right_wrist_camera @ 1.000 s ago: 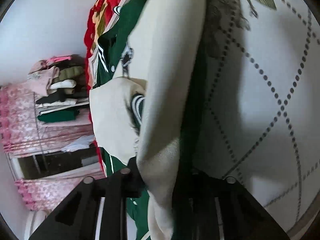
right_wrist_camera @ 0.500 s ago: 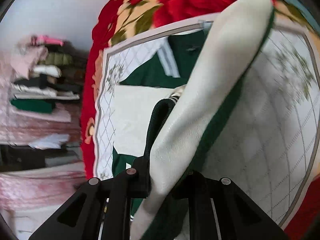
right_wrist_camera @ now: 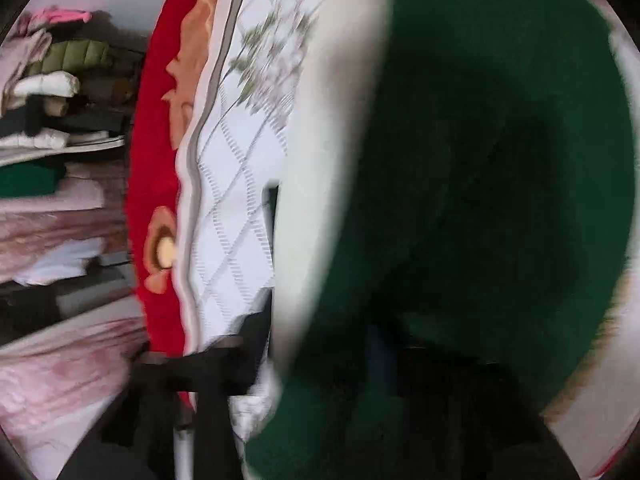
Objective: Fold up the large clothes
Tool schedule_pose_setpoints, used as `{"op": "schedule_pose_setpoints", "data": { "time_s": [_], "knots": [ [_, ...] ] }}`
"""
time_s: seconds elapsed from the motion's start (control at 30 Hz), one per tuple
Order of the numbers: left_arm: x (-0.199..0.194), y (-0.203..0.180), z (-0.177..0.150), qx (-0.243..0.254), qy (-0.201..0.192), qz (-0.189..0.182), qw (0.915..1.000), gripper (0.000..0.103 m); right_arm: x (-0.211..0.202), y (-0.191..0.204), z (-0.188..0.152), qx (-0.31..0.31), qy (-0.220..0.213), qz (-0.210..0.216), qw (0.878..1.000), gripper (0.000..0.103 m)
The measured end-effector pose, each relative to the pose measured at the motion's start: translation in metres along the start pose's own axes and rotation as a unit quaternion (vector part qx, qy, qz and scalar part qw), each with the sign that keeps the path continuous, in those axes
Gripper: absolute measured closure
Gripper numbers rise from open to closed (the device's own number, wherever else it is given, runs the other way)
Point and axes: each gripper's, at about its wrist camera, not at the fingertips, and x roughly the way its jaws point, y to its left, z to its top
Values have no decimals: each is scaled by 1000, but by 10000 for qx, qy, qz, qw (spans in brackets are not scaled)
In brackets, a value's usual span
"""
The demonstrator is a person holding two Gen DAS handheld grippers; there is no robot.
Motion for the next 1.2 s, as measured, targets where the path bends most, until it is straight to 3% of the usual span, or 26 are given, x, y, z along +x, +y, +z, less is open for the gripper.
{"op": "schedule_pose_setpoints", "data": {
  "time_s": [0.07,0.13,0.27,0.33,0.43,0.53,0.57,0.63,0.73,0.87,0.9,0.93,1.03,1.13,1.2],
  "knots": [
    [-7,26,-6,-382,0,8,9993,37,17,1,2,48,260,712,9971,43],
    [-13,45,-21,-772,69,-50,9970,37,22,2,-5,-70,410,961,9945,43],
    [-7,45,-42,-967,307,-186,9947,37,-2,-1,-35,-864,219,599,9942,43],
    [7,31,-47,-945,500,-59,9943,37,-18,-13,-51,-1026,22,368,9940,43],
    [35,18,-48,-894,461,559,9934,37,-44,-48,-70,-885,-317,-46,9956,43],
    [53,27,-42,-981,285,688,9924,42,-77,-99,-78,-379,-776,-372,9956,43],
    [55,31,-39,-1002,238,670,9924,42,-88,-122,-77,-159,-974,-515,9938,43],
    [58,35,-32,-924,134,685,9933,42,-98,-157,-71,192,-1187,-660,9905,26],
    [62,38,-20,-794,148,654,9946,39,-95,-207,-46,619,-1345,-645,9869,22],
    [60,36,-15,-681,172,684,9952,38,-74,-247,-1,896,-1548,321,9834,21],
    [57,33,-13,-629,152,711,9954,38,-72,-247,4,838,-1662,528,9811,24],
    [59,30,-14,-601,121,726,9955,38,-66,-243,12,688,-1670,920,9792,48],
    [43,26,-10,-566,-106,844,9948,38,-54,-227,16,420,-1618,579,9842,65],
    [21,27,-3,-698,-371,915,9927,38,-63,-233,10,680,-1590,773,9819,82],
    [2,34,-2,-850,-534,913,9908,38,-79,-239,-4,880,-1695,772,9785,84]
  ]
}}
